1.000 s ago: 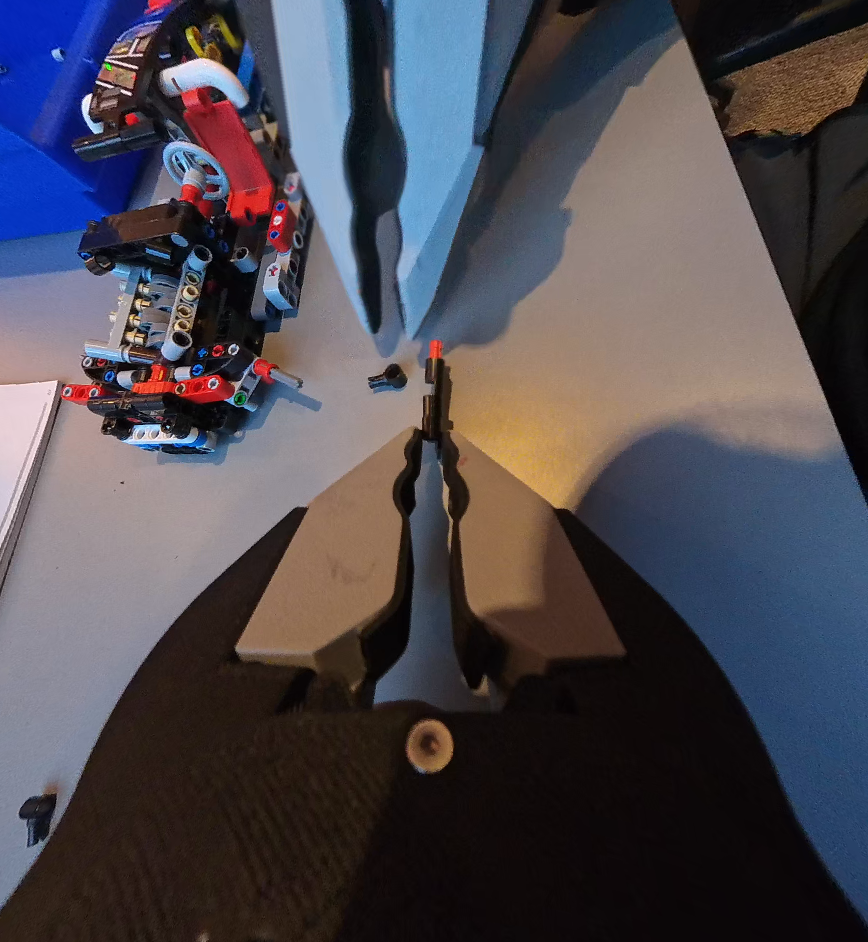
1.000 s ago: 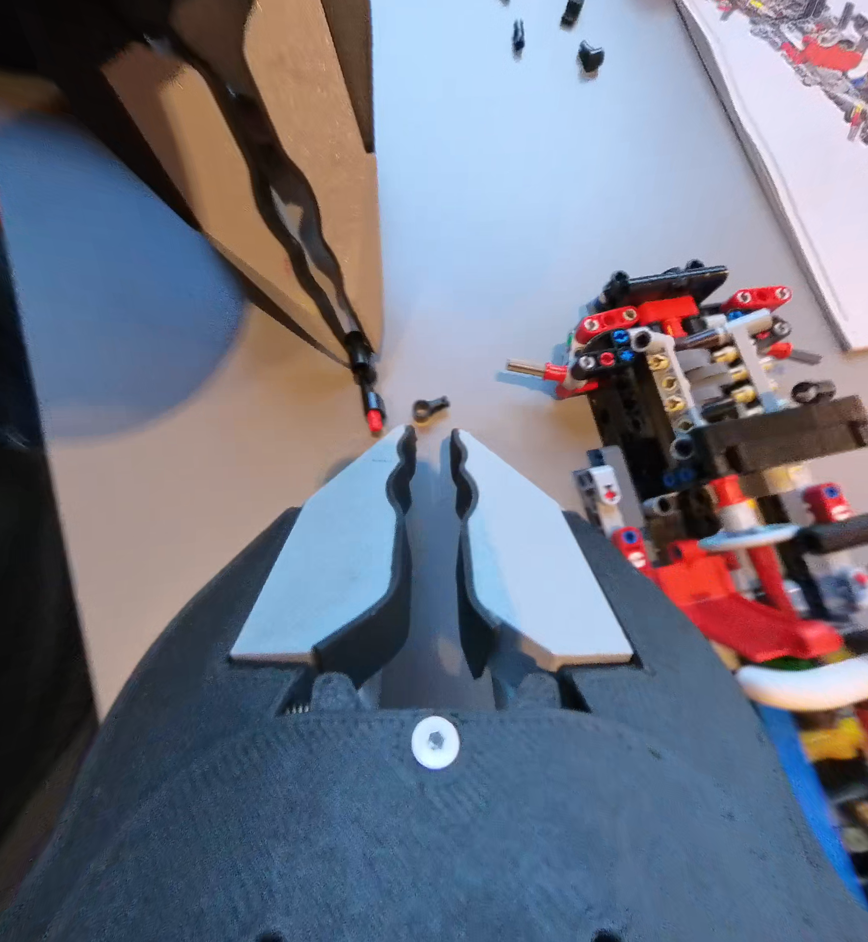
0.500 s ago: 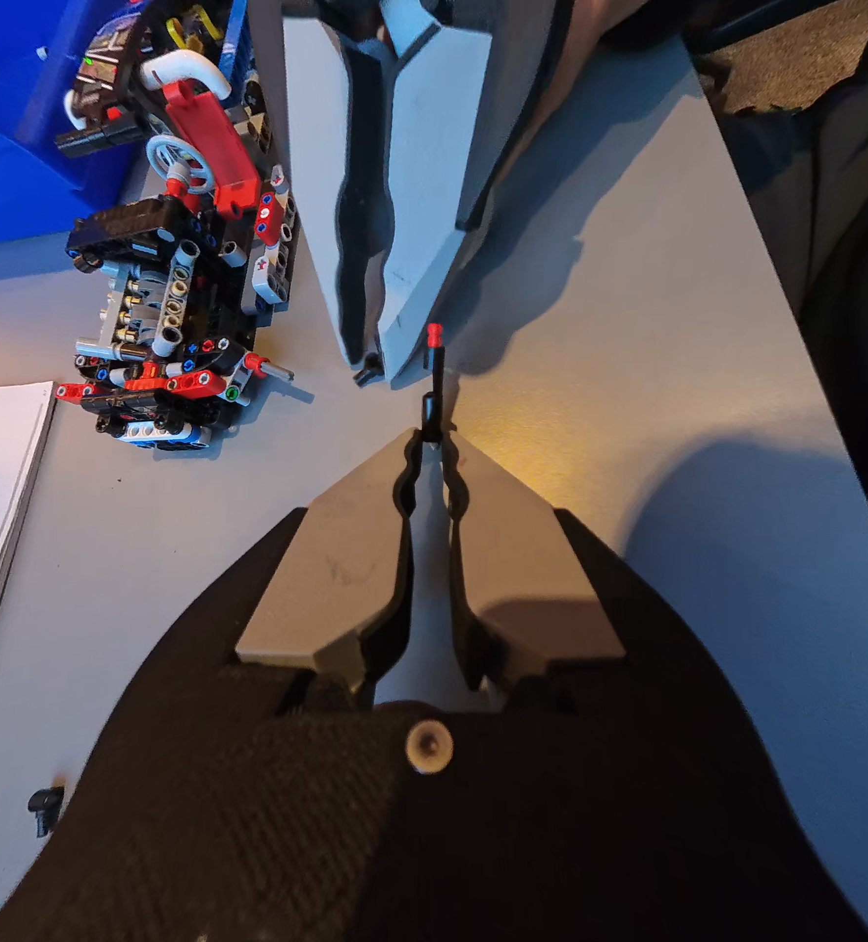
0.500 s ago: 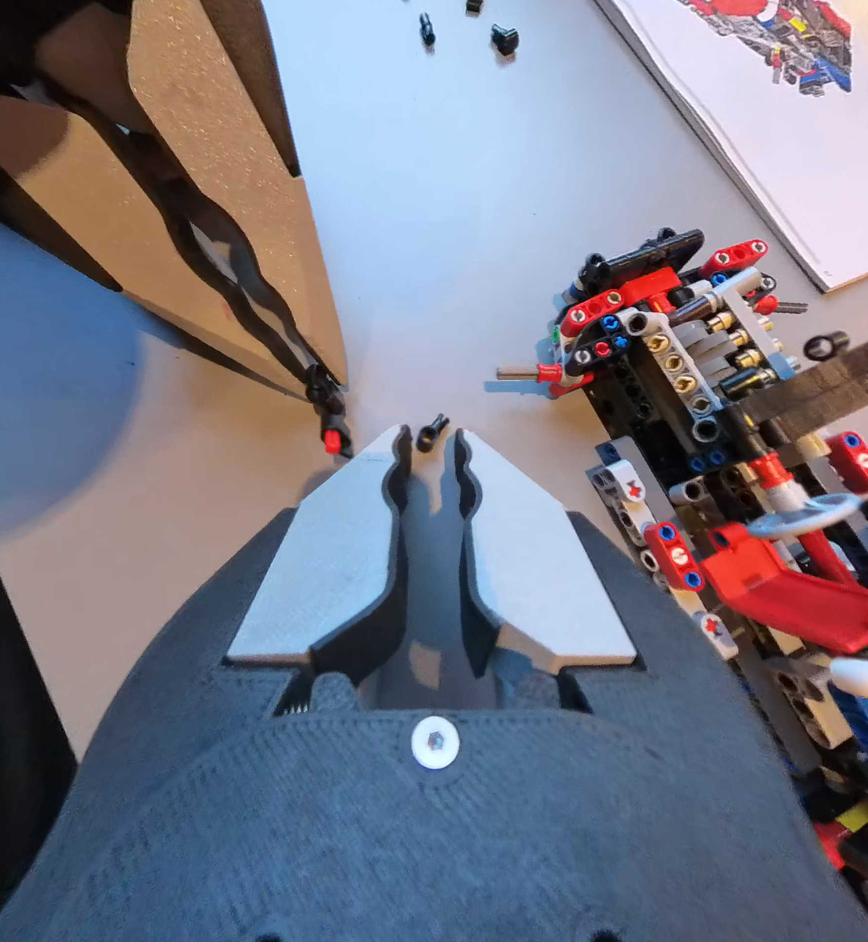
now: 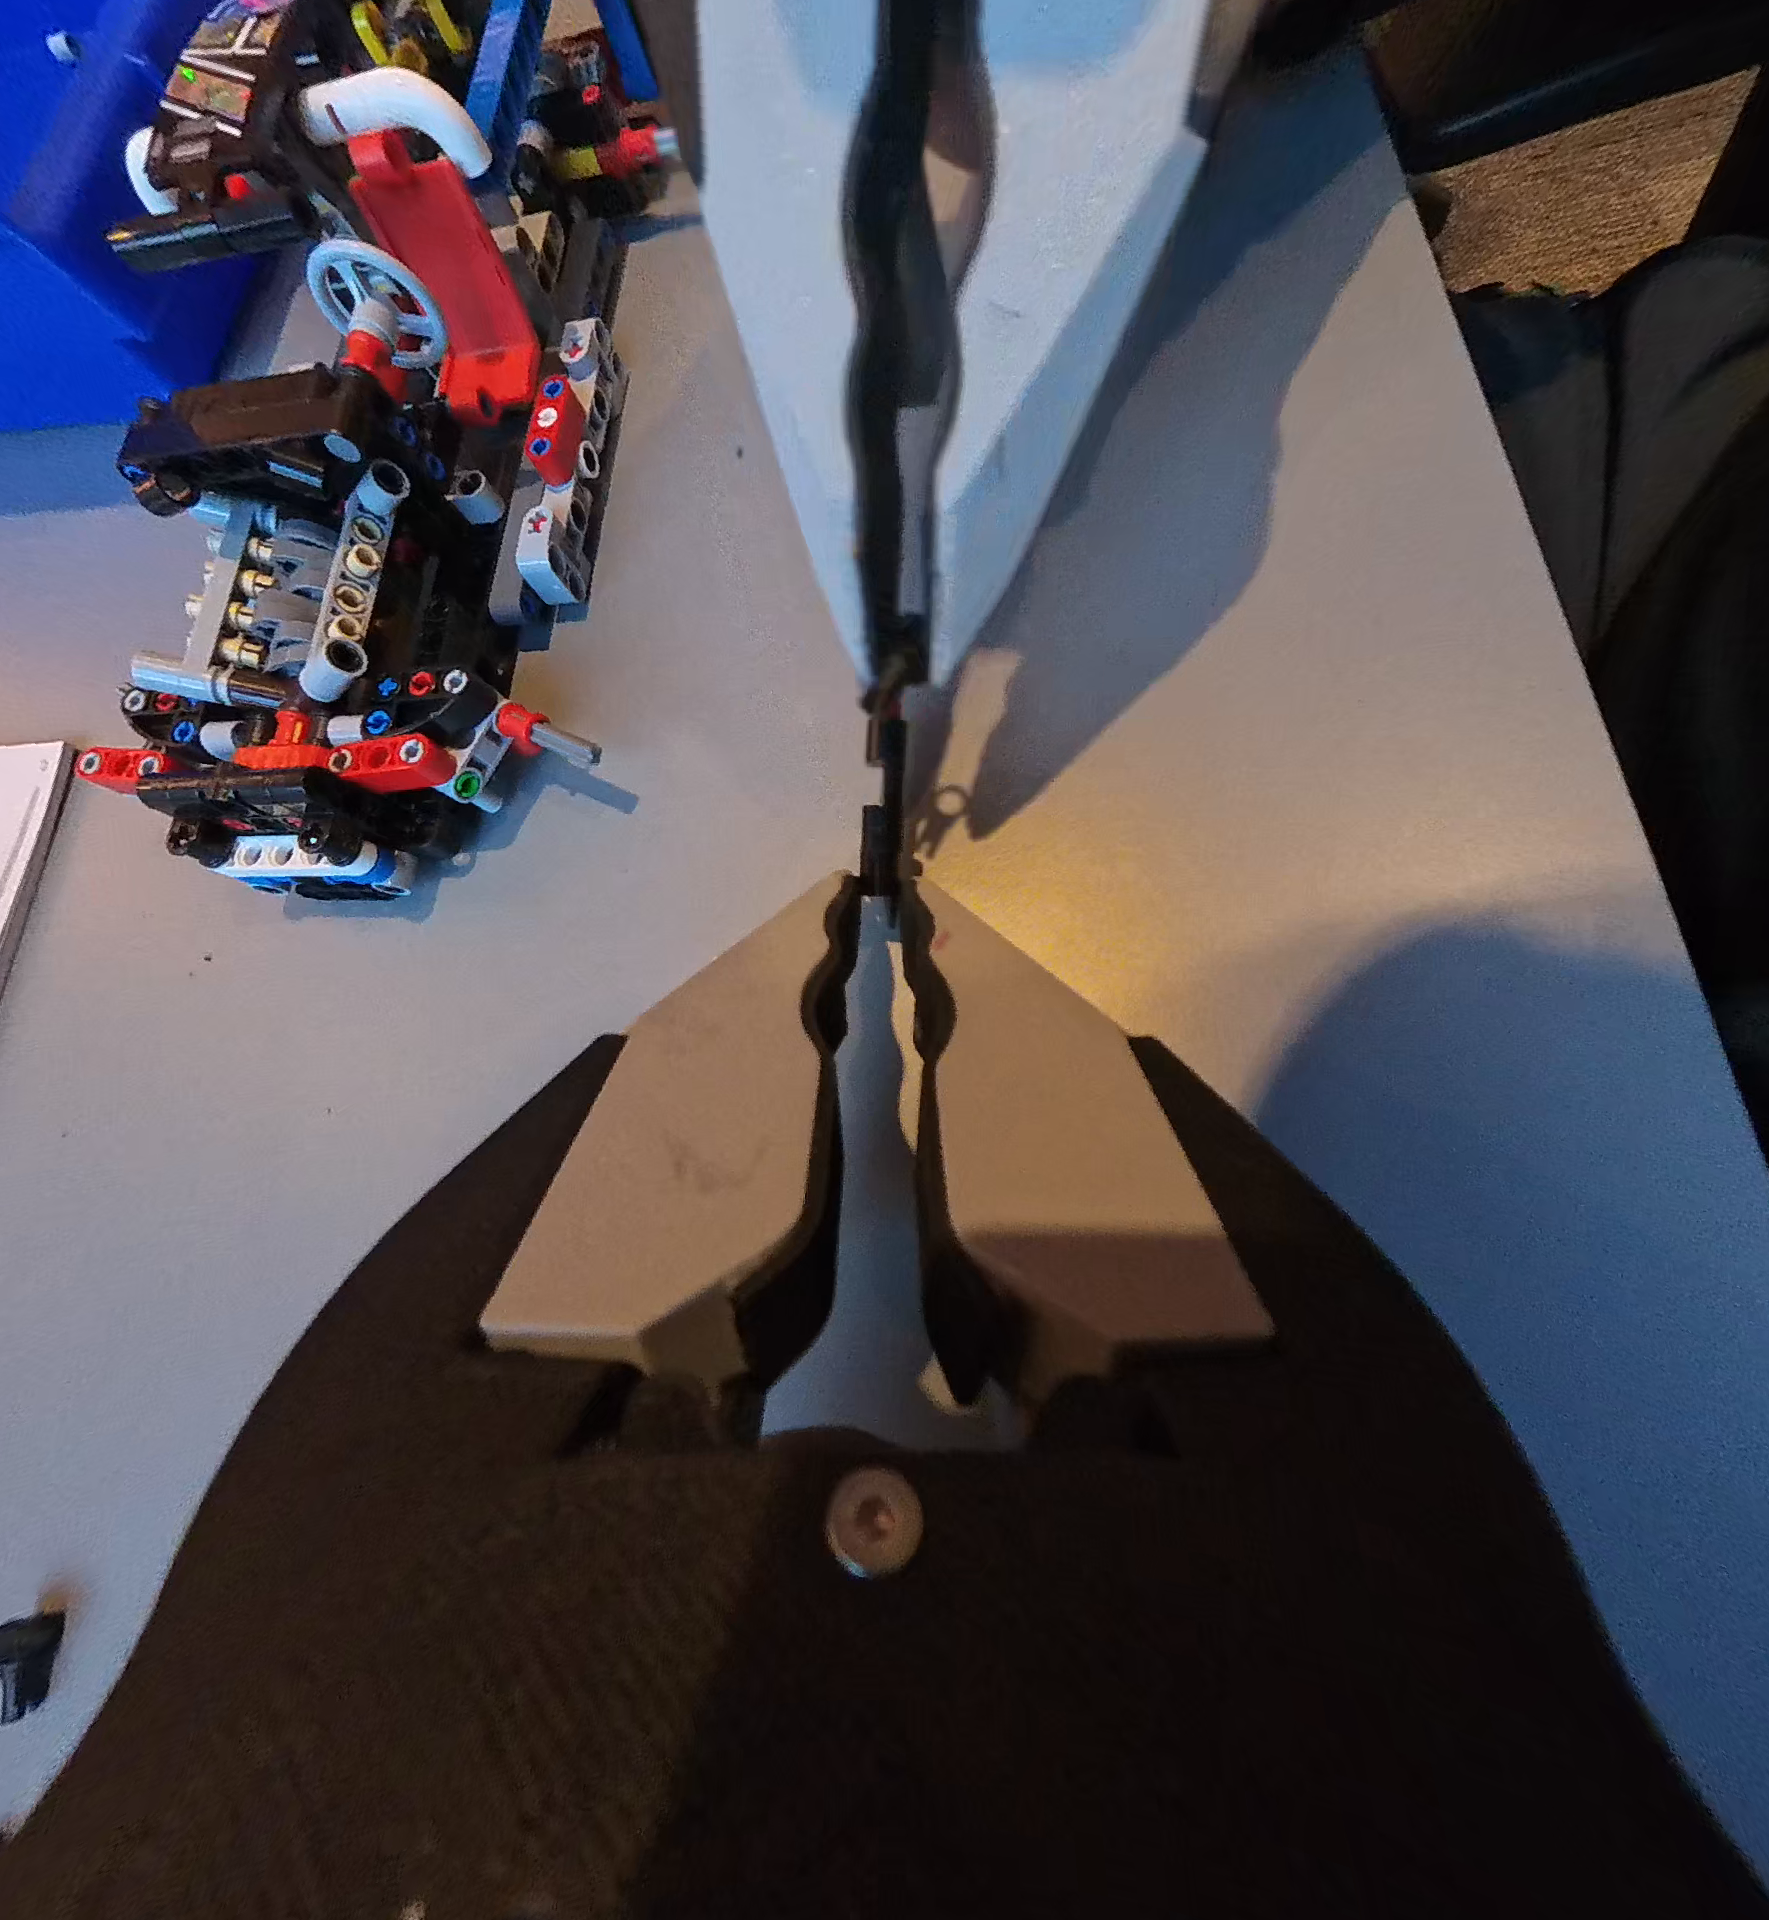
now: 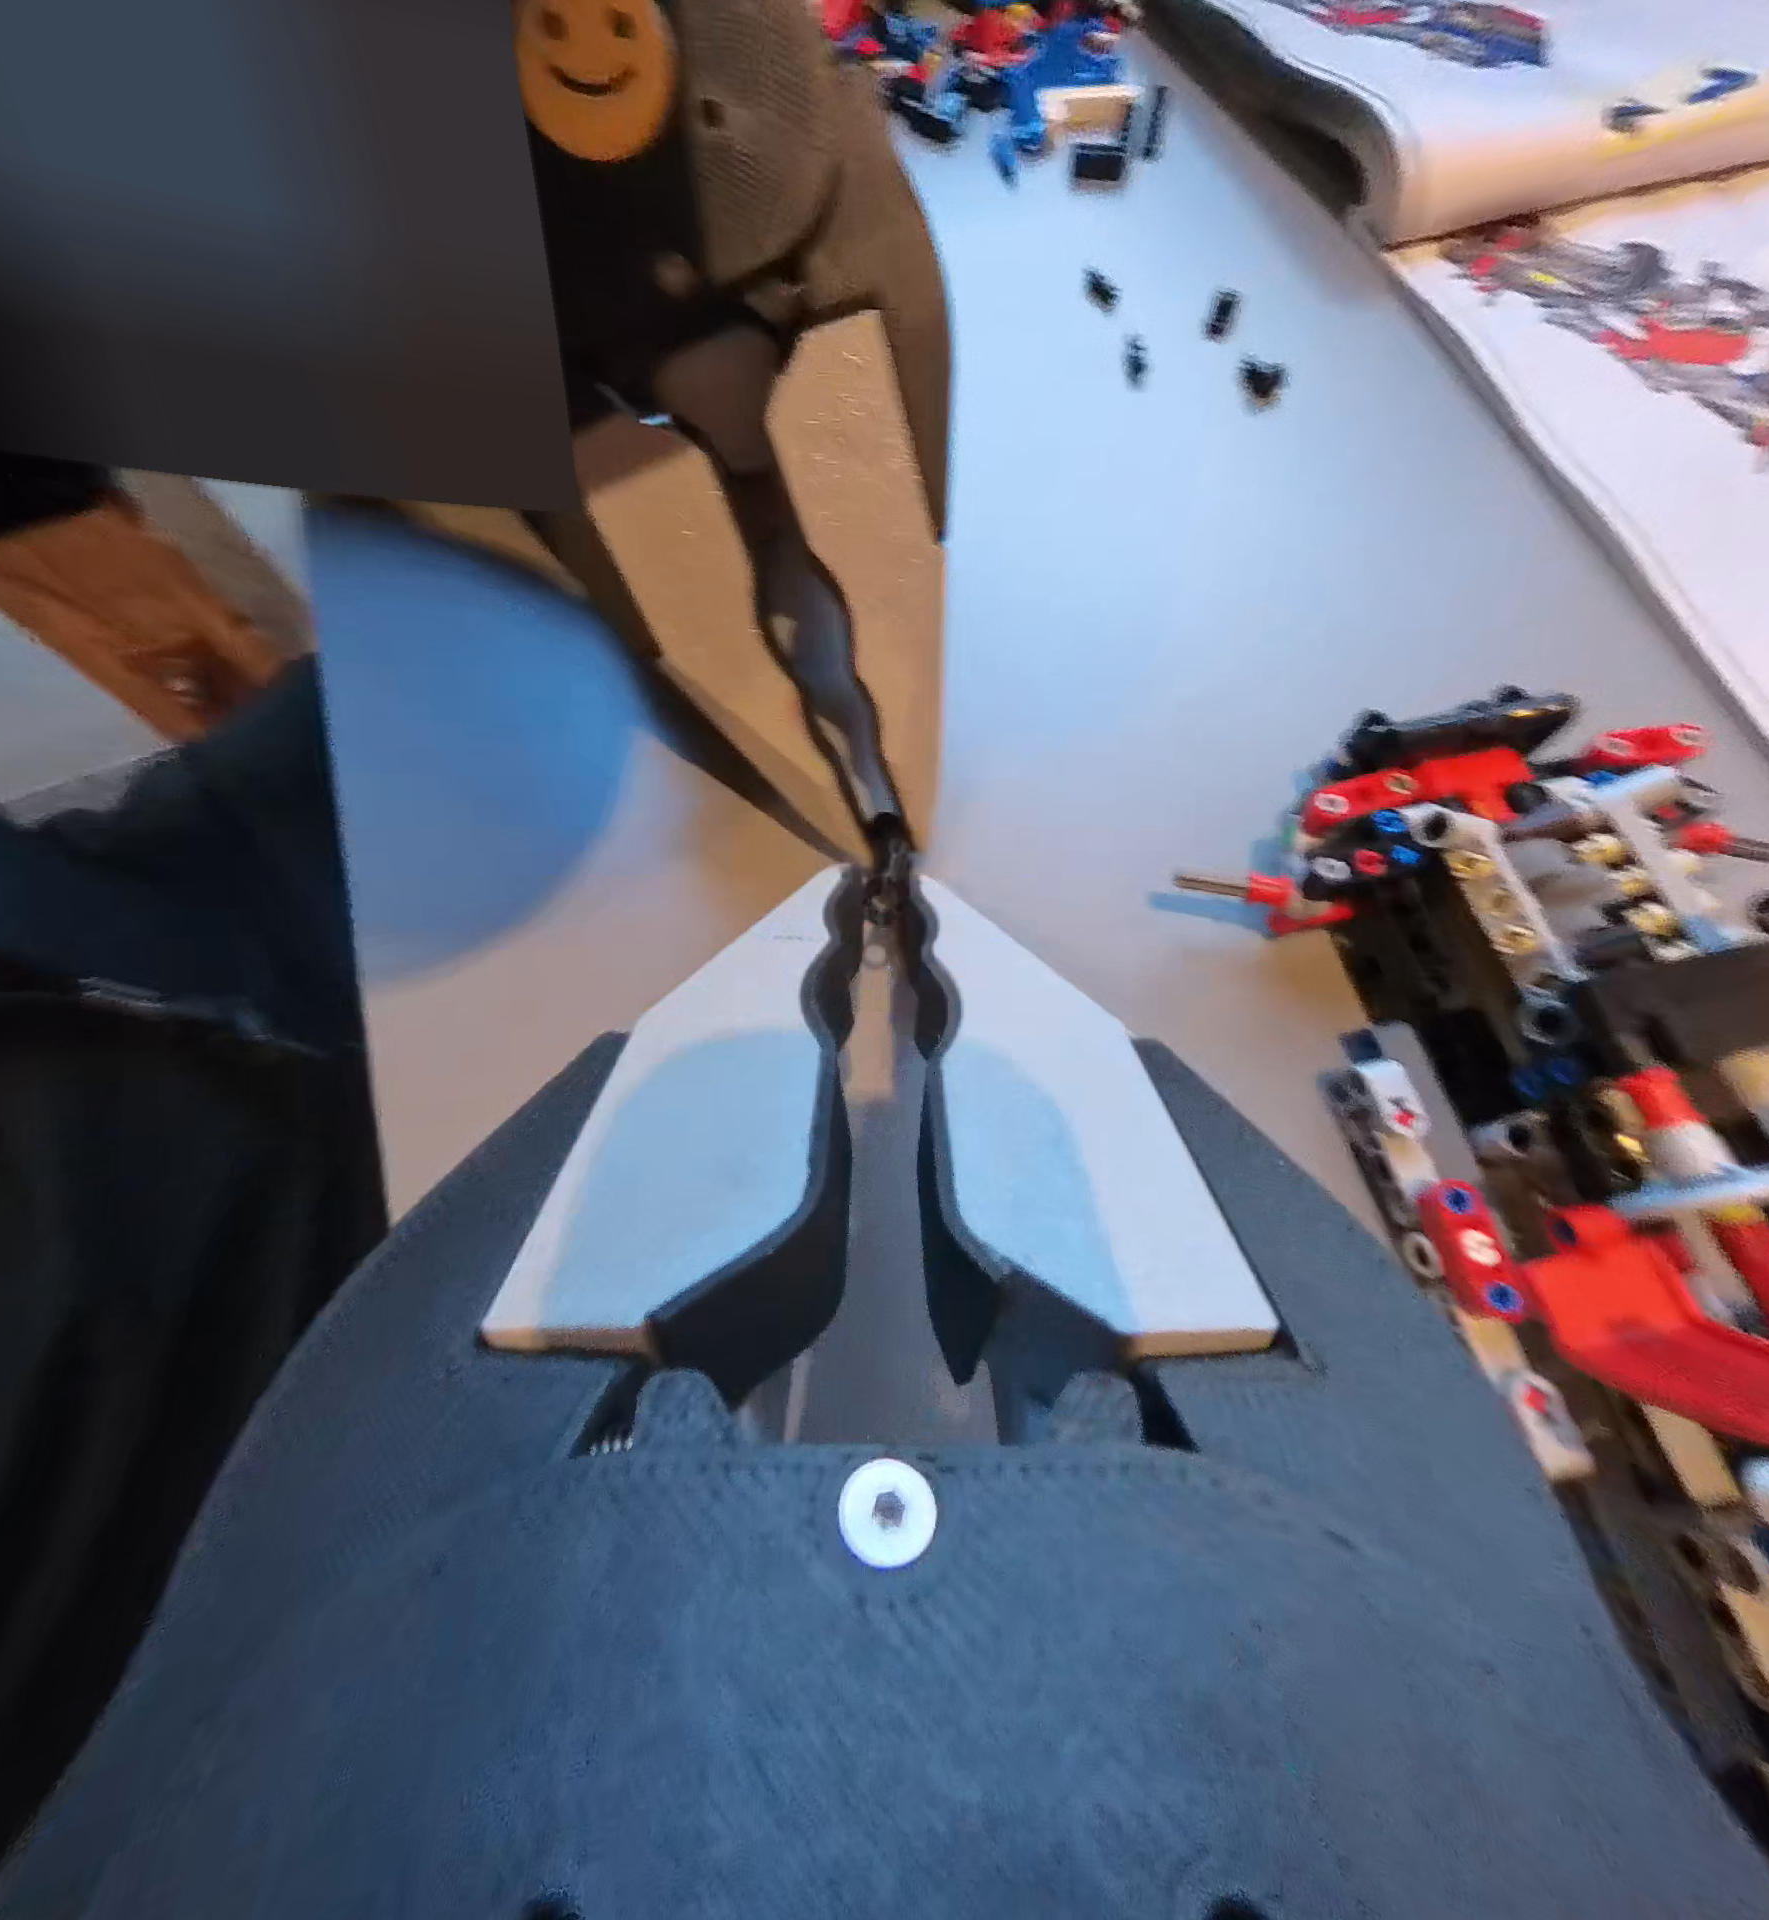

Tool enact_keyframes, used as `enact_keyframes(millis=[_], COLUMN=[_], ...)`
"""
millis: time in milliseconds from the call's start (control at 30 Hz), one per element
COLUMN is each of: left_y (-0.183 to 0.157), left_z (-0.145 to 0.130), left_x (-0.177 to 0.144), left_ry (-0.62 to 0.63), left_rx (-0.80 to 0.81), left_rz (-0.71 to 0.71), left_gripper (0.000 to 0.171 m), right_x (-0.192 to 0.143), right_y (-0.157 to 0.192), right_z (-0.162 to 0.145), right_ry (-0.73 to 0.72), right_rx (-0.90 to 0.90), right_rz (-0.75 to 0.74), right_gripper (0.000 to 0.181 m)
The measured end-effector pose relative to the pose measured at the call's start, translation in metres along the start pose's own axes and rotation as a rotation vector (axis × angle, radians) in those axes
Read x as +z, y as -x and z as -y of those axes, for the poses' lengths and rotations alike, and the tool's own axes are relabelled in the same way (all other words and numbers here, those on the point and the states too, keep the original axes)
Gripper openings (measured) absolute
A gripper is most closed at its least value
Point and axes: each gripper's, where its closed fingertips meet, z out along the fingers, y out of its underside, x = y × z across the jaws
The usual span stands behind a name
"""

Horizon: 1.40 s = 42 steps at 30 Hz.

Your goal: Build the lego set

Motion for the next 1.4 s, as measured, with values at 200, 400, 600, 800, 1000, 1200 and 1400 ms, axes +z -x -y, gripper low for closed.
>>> enact_keyframes(millis=[200, 400, 600, 800, 1000, 1200, 1400], left_y=[-0.002, -0.005, -0.006, -0.011, -0.01, -0.007, -0.011], left_z=[0.001, 0.005, 0.012, 0.019, 0.023, 0.024, 0.027], left_x=[0.002, 0.007, 0.015, 0.011, 0.007, 0.01, 0.009], left_ry=[0.004, 0.001, 0.005, -0.042, -0.083, -0.076, -0.093], left_rx=[0.008, -0.015, 0.004, -0.152, -0.226, -0.222, -0.19], left_rz=[0.004, -0.025, -0.041, -0.155, -0.21, -0.189, -0.193], left_gripper=[0.004, 0.008, 0.008, 0.004, 0.004, 0.008, 0.009], right_x=[0.011, 0.01, 0.008, -0.002, -0.001, -0.001, 0.002], right_y=[-0.003, -0.004, -0.004, -0.002, 0.0, -0.001, 0.002], right_z=[-0.019, -0.021, -0.023, -0.023, -0.026, -0.026, -0.029], right_ry=[0.071, 0.079, 0.086, 0.088, 0.113, 0.097, 0.098], right_rx=[-0.029, -0.049, -0.077, -0.128, -0.139, -0.12, -0.116], right_rz=[-0.02, 0.002, 0.026, 0.035, 0.051, 0.069, 0.087], right_gripper=[0.004, 0.004, 0.003, 0.003, 0.004, 0.004, 0.004])
